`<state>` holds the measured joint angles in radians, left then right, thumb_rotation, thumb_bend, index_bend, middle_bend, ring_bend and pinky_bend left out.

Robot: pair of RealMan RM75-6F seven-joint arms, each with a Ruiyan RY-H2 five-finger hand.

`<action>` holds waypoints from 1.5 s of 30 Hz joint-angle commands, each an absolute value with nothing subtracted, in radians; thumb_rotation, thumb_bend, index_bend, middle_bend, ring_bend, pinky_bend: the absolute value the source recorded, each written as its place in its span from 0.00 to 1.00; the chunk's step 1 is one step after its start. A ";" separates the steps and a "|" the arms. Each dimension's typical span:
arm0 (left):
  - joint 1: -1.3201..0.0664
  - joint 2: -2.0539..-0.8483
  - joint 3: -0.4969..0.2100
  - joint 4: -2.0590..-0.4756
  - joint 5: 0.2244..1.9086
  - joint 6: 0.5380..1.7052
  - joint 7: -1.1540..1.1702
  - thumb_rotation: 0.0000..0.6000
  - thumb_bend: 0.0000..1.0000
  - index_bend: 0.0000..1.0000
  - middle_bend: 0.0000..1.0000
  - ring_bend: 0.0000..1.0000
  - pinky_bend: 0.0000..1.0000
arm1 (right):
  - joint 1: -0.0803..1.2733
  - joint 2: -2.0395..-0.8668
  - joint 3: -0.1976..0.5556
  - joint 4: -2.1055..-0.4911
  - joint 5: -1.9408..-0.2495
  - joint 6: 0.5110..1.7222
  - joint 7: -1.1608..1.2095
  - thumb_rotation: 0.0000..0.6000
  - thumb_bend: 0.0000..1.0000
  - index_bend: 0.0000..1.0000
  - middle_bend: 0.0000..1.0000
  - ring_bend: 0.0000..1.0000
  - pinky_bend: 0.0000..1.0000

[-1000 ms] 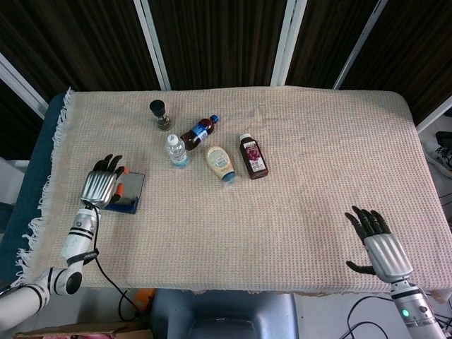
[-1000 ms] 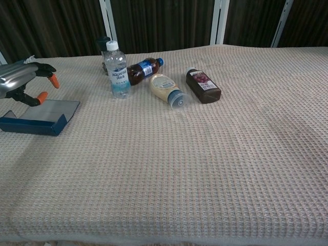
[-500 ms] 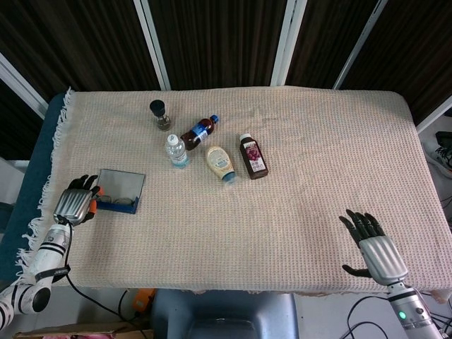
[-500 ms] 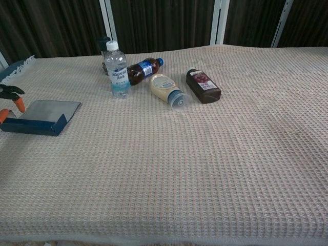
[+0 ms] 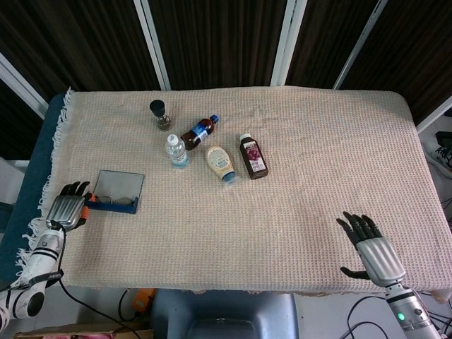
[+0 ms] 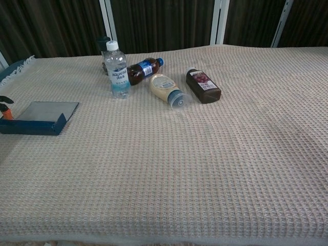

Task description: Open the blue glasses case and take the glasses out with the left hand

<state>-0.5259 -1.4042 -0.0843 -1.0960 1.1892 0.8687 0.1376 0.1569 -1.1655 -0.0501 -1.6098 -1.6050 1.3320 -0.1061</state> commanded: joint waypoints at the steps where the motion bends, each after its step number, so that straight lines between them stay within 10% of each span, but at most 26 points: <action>1: -0.519 -1.398 -0.077 -1.110 1.198 0.877 0.139 1.00 0.68 0.40 0.05 0.00 0.07 | 0.157 -1.164 -0.051 -1.611 -1.604 1.330 -0.106 1.00 0.19 0.00 0.00 0.00 0.00; 24: -0.451 -1.245 0.093 -1.492 1.548 1.049 0.176 1.00 0.67 0.28 0.00 0.00 0.00 | 0.156 -1.136 -0.072 -1.623 -1.647 1.345 -0.054 1.00 0.19 0.00 0.00 0.00 0.00; 45: -0.503 -1.315 0.056 -1.551 1.530 0.990 0.299 1.00 0.66 0.20 0.00 0.00 0.00 | 0.148 -1.126 -0.068 -1.622 -1.656 1.373 -0.029 1.00 0.19 0.00 0.00 0.00 0.00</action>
